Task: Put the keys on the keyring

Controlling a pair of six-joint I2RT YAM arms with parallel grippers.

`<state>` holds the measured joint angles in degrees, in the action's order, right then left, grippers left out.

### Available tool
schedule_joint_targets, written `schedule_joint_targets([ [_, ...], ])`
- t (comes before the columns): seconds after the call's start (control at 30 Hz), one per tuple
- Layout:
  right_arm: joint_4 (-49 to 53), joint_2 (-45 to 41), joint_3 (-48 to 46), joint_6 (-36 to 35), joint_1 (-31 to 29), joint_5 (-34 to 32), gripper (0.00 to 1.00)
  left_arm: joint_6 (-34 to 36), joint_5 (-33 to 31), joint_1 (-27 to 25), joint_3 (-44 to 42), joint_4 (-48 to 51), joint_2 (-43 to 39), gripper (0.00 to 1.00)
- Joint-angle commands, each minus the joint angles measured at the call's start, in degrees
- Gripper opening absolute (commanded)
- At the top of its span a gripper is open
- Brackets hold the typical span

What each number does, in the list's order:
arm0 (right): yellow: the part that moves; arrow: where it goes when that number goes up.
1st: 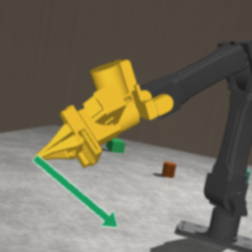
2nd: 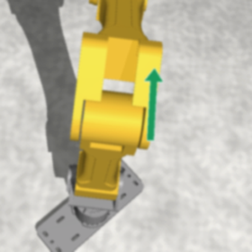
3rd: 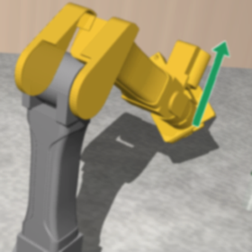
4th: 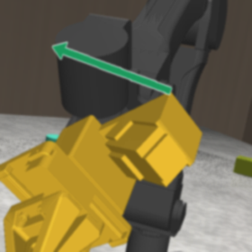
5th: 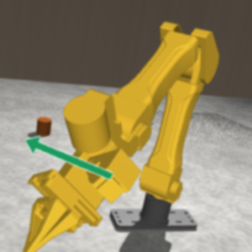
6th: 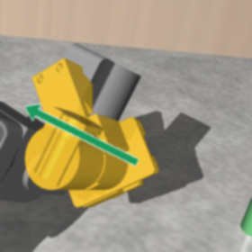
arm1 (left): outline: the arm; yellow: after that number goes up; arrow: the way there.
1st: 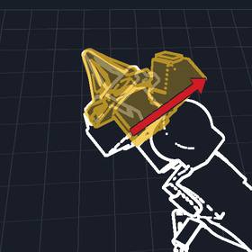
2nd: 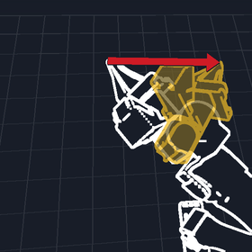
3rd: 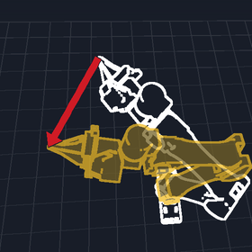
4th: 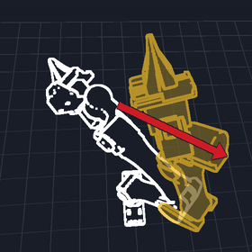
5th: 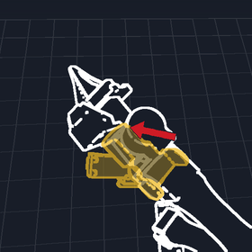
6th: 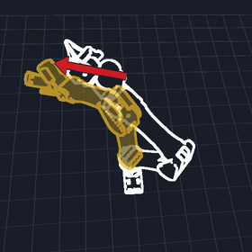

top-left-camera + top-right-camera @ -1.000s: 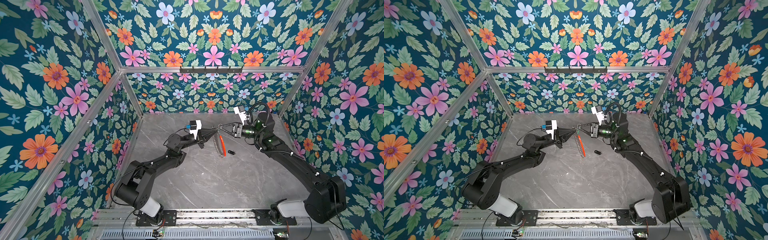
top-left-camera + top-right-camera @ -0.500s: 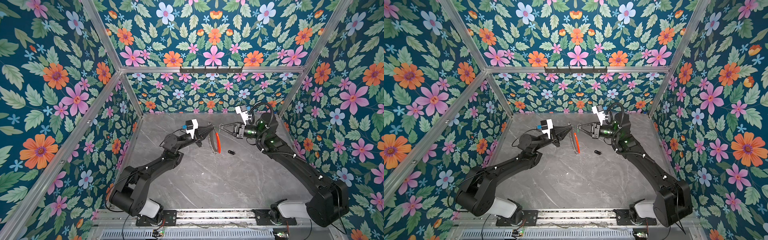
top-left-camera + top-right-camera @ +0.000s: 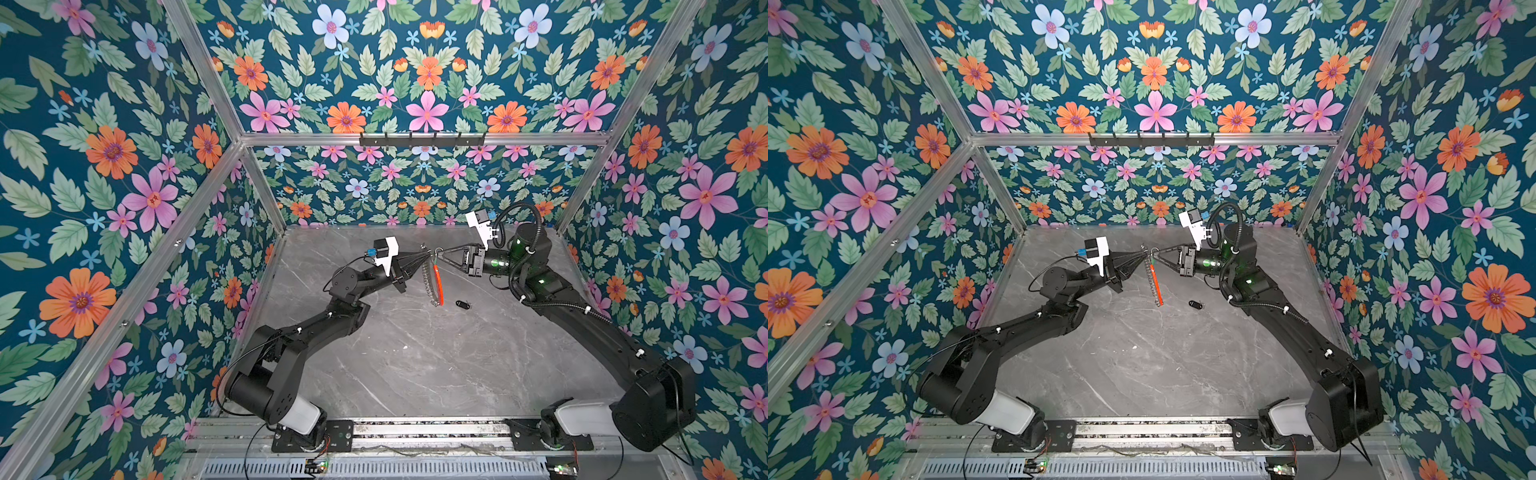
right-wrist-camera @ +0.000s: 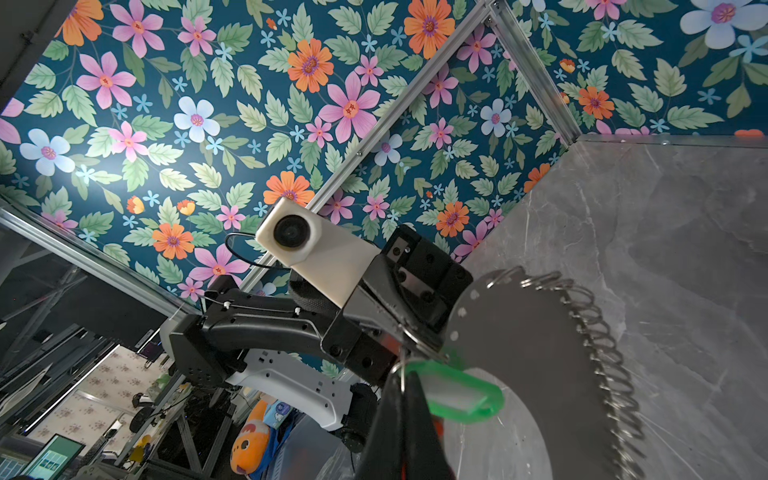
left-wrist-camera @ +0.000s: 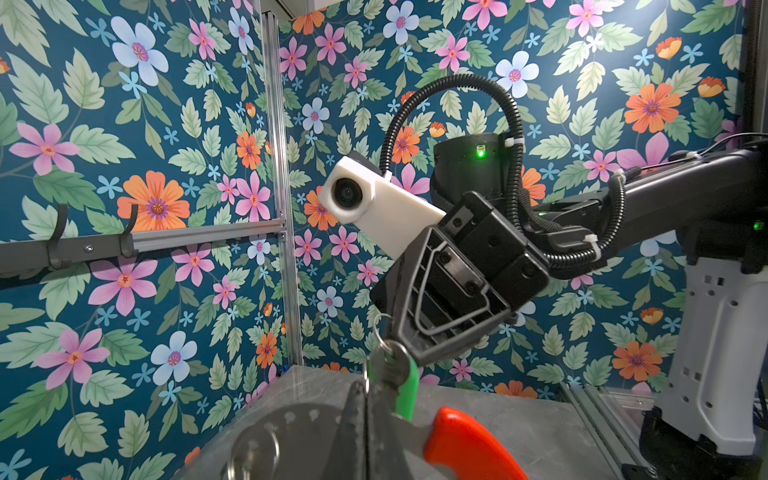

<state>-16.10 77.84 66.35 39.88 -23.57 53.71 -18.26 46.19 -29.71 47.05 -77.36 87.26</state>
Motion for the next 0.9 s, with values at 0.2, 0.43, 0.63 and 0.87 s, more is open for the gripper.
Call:
schedule_joint_targets([
  [0.2, -0.19, 0.51, 1.14, 0.55, -0.07, -0.50, 0.00, -1.65, 0.56, 0.01, 0.41, -4.73, 0.09, 0.00],
  [0.43, 0.08, 1.30, 2.05, 0.76, -0.48, -0.11, 0.00, -1.63, 0.82, -0.08, 0.44, -4.72, 0.12, 0.00],
  [0.63, 1.23, 1.74, 3.29, 0.42, -0.86, -0.15, 0.00, -1.45, 0.91, -0.08, 0.33, -4.64, 0.13, 0.00],
  [0.87, 2.72, 1.68, 4.23, -0.42, -1.45, -0.44, 0.00, -1.05, 0.86, -0.06, 0.28, -4.12, 0.17, 0.00],
])
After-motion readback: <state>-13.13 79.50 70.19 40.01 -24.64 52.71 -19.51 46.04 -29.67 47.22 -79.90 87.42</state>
